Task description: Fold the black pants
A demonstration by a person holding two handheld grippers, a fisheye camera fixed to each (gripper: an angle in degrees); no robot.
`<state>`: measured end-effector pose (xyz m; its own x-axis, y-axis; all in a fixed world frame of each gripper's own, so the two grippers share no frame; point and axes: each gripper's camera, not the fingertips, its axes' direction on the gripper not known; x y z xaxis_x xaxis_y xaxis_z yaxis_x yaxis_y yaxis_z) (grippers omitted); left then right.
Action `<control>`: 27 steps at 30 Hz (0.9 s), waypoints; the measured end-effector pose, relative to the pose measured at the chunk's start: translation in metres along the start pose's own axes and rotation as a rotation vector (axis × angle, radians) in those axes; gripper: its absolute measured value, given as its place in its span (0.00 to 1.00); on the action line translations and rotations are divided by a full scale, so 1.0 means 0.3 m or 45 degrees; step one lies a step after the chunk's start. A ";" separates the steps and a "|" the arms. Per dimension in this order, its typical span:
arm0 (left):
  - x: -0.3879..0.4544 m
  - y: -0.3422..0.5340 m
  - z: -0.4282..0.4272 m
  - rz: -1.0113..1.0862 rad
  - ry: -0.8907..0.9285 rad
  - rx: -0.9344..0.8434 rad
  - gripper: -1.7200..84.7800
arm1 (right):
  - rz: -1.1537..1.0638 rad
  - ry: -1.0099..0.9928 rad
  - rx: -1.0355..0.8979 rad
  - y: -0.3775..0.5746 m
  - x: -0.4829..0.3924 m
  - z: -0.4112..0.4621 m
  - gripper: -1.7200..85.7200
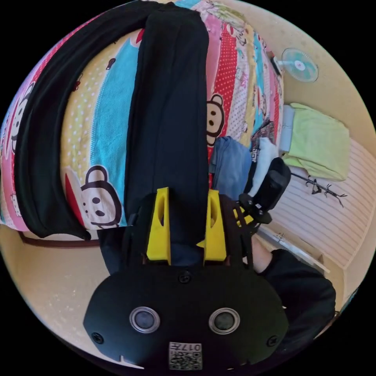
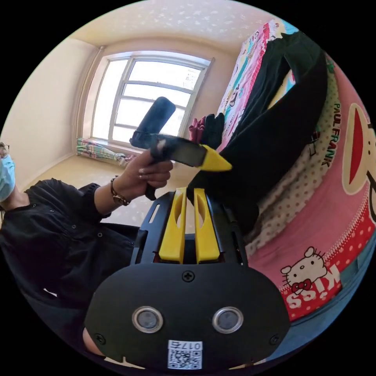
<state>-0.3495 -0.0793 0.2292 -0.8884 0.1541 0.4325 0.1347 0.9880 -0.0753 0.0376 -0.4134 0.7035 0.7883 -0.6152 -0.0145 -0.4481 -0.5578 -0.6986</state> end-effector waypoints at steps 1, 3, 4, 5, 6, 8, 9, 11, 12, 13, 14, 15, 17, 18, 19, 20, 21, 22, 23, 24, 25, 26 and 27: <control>-0.001 0.006 0.008 0.021 0.005 0.004 0.11 | 0.054 -0.061 0.020 0.000 0.026 0.000 0.04; -0.022 0.048 0.029 0.046 0.071 0.025 0.07 | 0.119 -0.100 -0.006 0.018 0.067 -0.002 0.04; -0.031 0.059 0.033 0.039 0.088 0.031 0.07 | 0.165 -0.114 -0.035 0.037 0.095 -0.010 0.04; -0.054 0.083 0.039 0.012 0.115 0.045 0.07 | 0.212 -0.130 -0.064 0.055 0.119 -0.024 0.04; -0.081 0.108 0.036 -0.019 0.154 0.072 0.06 | 0.227 -0.142 -0.083 0.064 0.129 -0.035 0.04; -0.129 0.140 0.020 -0.060 0.260 0.120 0.06 | 0.299 -0.093 -0.126 0.074 0.159 -0.092 0.04; -0.161 0.158 0.006 -0.090 0.326 0.154 0.06 | 0.324 -0.058 -0.128 0.068 0.167 -0.111 0.05; -0.205 0.173 -0.009 -0.118 0.418 0.178 0.06 | 0.384 0.067 -0.088 -0.007 0.184 -0.202 0.07; -0.227 0.174 -0.013 -0.121 0.462 0.172 0.06 | 0.384 0.091 -0.064 -0.039 0.185 -0.225 0.07; -0.237 0.172 -0.014 -0.120 0.479 0.166 0.07 | 0.383 0.144 -0.011 -0.116 0.190 -0.269 0.09; -0.252 0.169 -0.020 -0.117 0.503 0.155 0.07 | 0.378 0.208 0.040 -0.207 0.199 -0.307 0.11; -0.264 0.167 -0.029 -0.110 0.526 0.146 0.06 | 0.377 0.243 0.063 -0.256 0.208 -0.323 0.12; -0.277 0.167 -0.045 -0.082 0.553 0.140 0.06 | 0.421 0.352 0.162 -0.465 0.273 -0.366 0.15; -0.287 0.168 -0.055 -0.052 0.571 0.134 0.06 | 0.433 0.365 0.196 -0.516 0.294 -0.372 0.16; -0.295 0.169 -0.058 -0.033 0.583 0.130 0.06 | 0.456 0.375 0.272 -0.612 0.340 -0.379 0.17; -0.317 0.173 -0.066 0.002 0.611 0.127 0.06 | 0.491 0.367 0.355 -0.700 0.393 -0.377 0.17; -0.349 0.179 -0.075 0.023 0.645 0.130 0.06 | 0.513 0.364 0.401 -0.737 0.419 -0.374 0.17; -0.366 0.183 -0.079 0.031 0.664 0.132 0.06 | 0.551 0.360 0.495 -0.801 0.468 -0.364 0.17; -0.408 0.189 -0.092 0.038 0.706 0.132 0.06 | 0.581 0.353 0.591 -0.854 0.512 -0.351 0.18; -0.451 0.194 -0.110 0.040 0.739 0.136 0.06 | 0.589 0.352 0.640 -0.878 0.531 -0.342 0.18; -0.472 0.196 -0.120 0.041 0.750 0.140 0.06 | 0.585 0.349 0.728 -0.927 0.563 -0.318 0.18; -0.509 0.200 -0.143 0.050 0.764 0.147 0.06 | 0.587 0.348 0.785 -0.977 0.593 -0.287 0.19; -0.543 0.202 -0.166 0.064 0.776 0.150 0.06 | 0.582 0.348 0.801 -1.005 0.606 -0.269 0.19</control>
<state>-0.1748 -0.0442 0.1990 -0.4675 0.2120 0.8582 0.0901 0.9772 -0.1924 0.2822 -0.4021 0.9692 0.4183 -0.8651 -0.2767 -0.3155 0.1473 -0.9374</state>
